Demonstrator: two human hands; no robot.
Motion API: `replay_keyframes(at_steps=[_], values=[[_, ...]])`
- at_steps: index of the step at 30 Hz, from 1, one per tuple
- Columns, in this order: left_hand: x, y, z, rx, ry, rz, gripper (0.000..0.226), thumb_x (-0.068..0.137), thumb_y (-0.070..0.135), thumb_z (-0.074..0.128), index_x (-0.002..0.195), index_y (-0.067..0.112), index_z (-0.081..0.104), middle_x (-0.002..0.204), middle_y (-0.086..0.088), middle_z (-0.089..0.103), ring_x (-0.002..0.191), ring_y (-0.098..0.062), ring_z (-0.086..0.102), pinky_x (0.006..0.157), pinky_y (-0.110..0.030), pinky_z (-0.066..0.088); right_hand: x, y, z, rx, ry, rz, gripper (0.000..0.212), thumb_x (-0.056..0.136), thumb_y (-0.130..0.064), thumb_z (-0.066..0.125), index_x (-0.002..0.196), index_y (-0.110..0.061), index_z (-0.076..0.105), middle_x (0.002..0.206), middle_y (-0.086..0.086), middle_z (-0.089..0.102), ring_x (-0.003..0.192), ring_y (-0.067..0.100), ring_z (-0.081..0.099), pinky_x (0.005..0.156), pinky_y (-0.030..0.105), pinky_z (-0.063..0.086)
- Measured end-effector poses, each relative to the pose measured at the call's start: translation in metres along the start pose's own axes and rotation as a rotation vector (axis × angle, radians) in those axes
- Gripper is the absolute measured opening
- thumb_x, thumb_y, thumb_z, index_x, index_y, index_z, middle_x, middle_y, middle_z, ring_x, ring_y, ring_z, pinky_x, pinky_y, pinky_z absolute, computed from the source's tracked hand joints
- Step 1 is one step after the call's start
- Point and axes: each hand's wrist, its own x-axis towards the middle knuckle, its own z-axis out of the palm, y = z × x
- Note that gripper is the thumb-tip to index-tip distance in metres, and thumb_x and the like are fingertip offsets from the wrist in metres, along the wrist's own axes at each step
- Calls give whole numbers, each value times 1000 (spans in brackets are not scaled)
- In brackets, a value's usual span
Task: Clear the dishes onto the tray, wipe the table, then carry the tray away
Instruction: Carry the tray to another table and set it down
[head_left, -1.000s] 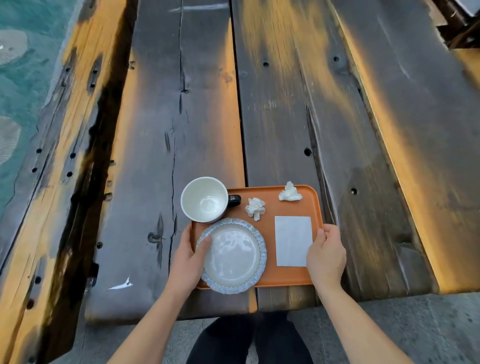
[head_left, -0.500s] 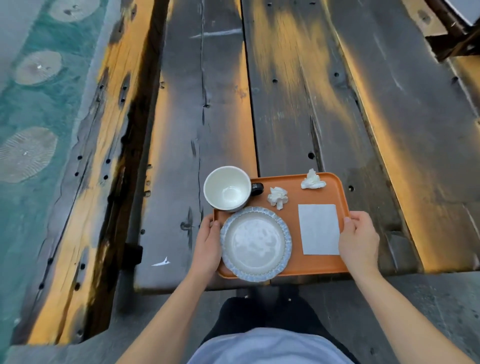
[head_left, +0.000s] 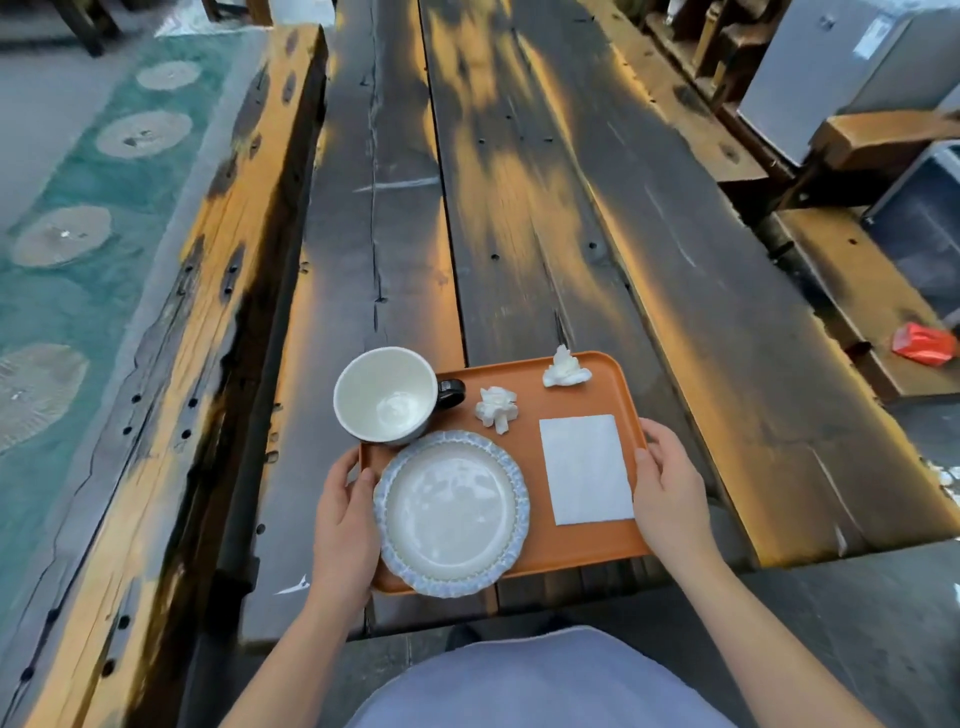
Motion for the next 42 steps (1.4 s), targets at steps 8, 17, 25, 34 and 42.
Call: replay_keyframes(at_steps=[8, 17, 25, 34, 42], values=[[-22, 13, 12, -12, 97, -43, 30, 106, 23, 42, 96, 1, 60, 86, -13, 67, 80, -26, 64, 69, -41, 51, 24, -22, -21, 41, -175, -24, 19, 105, -38, 37, 122, -32, 43, 101, -22, 56, 91, 3, 61, 66, 19, 46], [-80, 15, 18, -102, 377, -126, 27, 106, 32, 43, 99, 24, 68, 97, 0, 74, 98, -22, 71, 87, -48, 57, 54, -44, -15, -44, -408, -145, 26, 105, -38, 35, 118, -22, 51, 101, -7, 63, 87, 10, 62, 65, 24, 46], [-162, -3, -18, -175, 753, -196, 21, 103, 29, 48, 90, 20, 63, 83, 5, 70, 82, -16, 67, 69, -38, 54, 17, -87, 34, -50, -755, -314, 18, 105, -30, 37, 106, -22, 53, 95, -6, 63, 82, 5, 58, 58, 24, 39], [-270, -56, -58, -357, 1079, -338, 19, 103, 28, 50, 98, 15, 63, 98, -9, 69, 92, -27, 67, 84, -51, 54, -79, -112, 80, -98, -1051, -522, 10, 101, -32, 46, 100, -30, 56, 94, -13, 65, 84, 3, 61, 62, 25, 44], [-347, -99, -116, -461, 1281, -365, 21, 105, 25, 46, 89, 26, 60, 94, -3, 66, 83, -16, 60, 70, -36, 44, -188, -116, 122, -184, -1196, -635, 12, 101, -37, 49, 111, -32, 48, 99, -20, 59, 86, 1, 59, 59, 16, 42]])
